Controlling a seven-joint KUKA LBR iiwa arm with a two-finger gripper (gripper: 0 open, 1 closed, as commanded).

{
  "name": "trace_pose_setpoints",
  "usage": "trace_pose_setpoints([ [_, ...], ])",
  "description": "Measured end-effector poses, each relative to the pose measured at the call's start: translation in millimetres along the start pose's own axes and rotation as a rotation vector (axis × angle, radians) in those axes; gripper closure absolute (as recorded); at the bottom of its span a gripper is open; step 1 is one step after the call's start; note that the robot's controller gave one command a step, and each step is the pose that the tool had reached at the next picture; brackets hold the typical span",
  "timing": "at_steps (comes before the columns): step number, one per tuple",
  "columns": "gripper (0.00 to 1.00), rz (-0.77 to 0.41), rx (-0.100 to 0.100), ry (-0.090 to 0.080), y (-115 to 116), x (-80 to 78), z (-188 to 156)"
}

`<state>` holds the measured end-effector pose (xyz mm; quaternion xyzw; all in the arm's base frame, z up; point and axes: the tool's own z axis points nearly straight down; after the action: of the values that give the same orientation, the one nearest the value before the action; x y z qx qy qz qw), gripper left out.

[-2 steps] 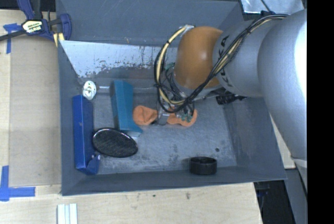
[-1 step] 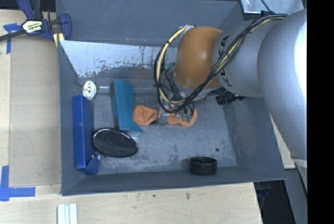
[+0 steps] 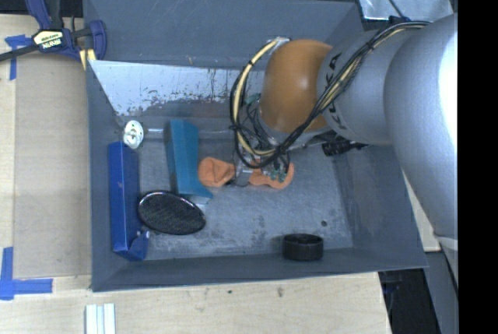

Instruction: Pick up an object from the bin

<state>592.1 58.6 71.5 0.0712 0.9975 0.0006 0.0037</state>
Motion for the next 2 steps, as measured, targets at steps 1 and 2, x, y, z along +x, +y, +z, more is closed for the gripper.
trace_pose_setpoints([
  [1,1.00,0.000,0.000,0.000,0.0,0.0,0.0],
  [2,1.00,0.000,0.000,0.000,0.0,0.0,0.0],
])
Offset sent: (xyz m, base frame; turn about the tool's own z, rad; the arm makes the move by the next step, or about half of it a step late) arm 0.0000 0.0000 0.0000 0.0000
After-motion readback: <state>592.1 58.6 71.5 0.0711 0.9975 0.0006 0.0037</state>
